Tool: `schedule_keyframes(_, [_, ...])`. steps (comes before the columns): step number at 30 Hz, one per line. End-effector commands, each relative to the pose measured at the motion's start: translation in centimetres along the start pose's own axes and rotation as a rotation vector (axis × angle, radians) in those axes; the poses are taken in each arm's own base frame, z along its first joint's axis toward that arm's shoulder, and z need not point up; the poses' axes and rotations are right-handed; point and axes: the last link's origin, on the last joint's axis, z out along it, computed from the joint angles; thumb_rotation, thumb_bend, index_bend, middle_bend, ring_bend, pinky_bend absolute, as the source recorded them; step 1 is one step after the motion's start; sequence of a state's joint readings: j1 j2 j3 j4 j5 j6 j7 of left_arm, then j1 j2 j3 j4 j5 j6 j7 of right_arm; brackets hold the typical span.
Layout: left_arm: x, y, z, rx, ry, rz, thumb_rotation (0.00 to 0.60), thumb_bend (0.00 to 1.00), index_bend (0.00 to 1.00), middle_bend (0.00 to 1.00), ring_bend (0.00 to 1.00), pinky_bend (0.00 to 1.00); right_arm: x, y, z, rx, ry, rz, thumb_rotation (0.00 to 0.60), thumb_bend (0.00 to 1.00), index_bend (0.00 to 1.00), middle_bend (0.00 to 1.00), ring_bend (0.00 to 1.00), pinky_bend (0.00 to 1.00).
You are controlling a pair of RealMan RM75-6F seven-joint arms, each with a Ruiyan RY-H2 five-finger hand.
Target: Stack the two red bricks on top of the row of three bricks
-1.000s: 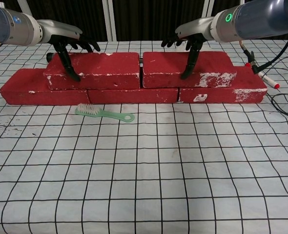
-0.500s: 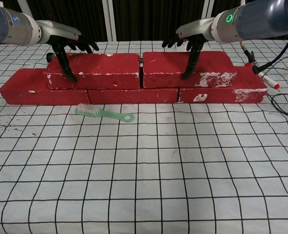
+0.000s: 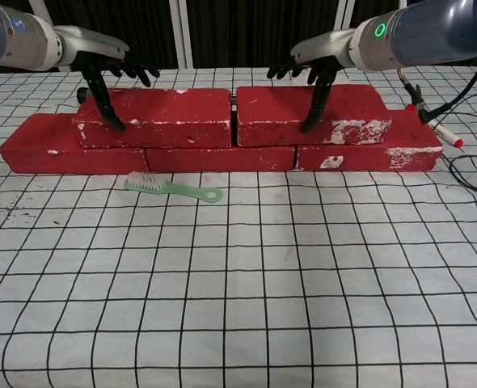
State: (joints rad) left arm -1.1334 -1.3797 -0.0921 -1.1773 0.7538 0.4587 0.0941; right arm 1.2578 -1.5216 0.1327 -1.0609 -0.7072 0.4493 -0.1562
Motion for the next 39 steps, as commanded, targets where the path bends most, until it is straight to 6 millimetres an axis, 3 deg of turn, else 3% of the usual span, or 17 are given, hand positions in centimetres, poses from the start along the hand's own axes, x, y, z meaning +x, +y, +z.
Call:
schedule_keyframes(1, [0.2, 0.0, -0.4, -0.004, 0.010, -0.005, 0.600, 0.00, 0.05, 0.09, 0.00, 0.00, 0.1, -0.2, -0.1, 0.006, 0.005, 0.005, 0.600, 0.00, 0.00, 0.00, 0.00, 0.11])
schedule_keyframes(7, [1.0, -0.9, -1.6, 0.005, 0.034, 0.009, 0.600, 0.00, 0.05, 0.09, 0.00, 0.00, 0.9, -0.1, -0.7, 0.010, 0.025, 0.027, 0.600, 0.00, 0.00, 0.00, 0.00, 0.11])
schedule_keyframes(18, [1.0, -6.4, -6.4, 0.085, 0.022, 0.064, 0.600, 0.00, 0.09, 0.09, 0.00, 0.00, 2.4, 1.9, -4.3, 0.004, 0.073, 0.049, 0.600, 0.00, 0.00, 0.00, 0.00, 0.11])
schedule_keyframes(27, [0.5, -10.0, -9.5, 0.142, -0.001, 0.110, 0.600, 0.00, 0.21, 0.09, 0.00, 0.00, 2.5, 3.7, -6.0, -0.033, 0.115, 0.068, 0.600, 0.00, 0.00, 0.00, 0.00, 0.11])
schedule_keyframes(34, [-0.2, -11.3, -10.6, 0.172, -0.015, 0.133, 0.600, 0.00, 0.20, 0.09, 0.00, 0.00, 2.2, 4.5, -6.3, -0.054, 0.120, 0.069, 0.600, 0.00, 0.00, 0.00, 0.00, 0.11])
schedule_keyframes(39, [-1.6, -11.2, -10.6, 0.164, -0.060, 0.137, 0.600, 0.00, 0.16, 0.09, 0.00, 0.00, 2.2, 4.9, -6.5, -0.061, 0.129, 0.078, 0.600, 0.00, 0.00, 0.00, 0.00, 0.11])
